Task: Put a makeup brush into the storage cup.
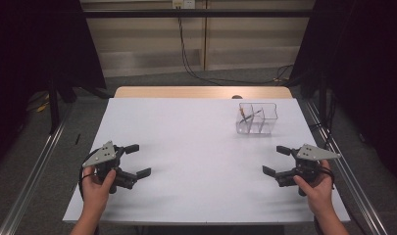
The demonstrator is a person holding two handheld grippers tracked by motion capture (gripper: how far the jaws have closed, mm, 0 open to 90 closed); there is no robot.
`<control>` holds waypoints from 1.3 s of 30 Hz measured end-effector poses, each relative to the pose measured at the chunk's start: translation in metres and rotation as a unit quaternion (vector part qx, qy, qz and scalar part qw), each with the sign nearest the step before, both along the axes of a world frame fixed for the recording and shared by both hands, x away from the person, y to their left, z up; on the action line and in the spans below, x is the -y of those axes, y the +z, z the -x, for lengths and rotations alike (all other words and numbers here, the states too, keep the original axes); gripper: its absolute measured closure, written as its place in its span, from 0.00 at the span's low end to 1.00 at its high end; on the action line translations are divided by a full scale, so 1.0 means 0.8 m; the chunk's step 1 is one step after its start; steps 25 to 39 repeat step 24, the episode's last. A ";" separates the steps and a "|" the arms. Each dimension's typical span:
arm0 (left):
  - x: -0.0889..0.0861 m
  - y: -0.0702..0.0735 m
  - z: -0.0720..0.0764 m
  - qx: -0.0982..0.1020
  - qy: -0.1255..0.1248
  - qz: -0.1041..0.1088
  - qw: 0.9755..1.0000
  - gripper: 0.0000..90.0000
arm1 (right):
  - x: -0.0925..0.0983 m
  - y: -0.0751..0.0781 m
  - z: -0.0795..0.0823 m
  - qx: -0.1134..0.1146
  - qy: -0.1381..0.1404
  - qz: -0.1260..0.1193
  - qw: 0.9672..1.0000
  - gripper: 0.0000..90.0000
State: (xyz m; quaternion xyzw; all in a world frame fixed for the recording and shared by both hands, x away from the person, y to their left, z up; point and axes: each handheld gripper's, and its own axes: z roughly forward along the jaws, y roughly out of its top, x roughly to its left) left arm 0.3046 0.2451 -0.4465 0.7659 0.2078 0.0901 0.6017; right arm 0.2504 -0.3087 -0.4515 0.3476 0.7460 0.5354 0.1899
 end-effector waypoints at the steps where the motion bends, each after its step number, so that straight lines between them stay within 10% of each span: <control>1: 0.000 0.000 0.000 0.000 0.000 0.000 1.000 0.01 | 0.000 0.000 0.001 0.000 -0.001 0.000 1.000 0.03; 39: -0.002 0.002 0.001 0.003 0.001 -0.001 1.000 0.01 | 0.014 -0.002 0.016 0.003 -0.006 0.000 1.000 0.03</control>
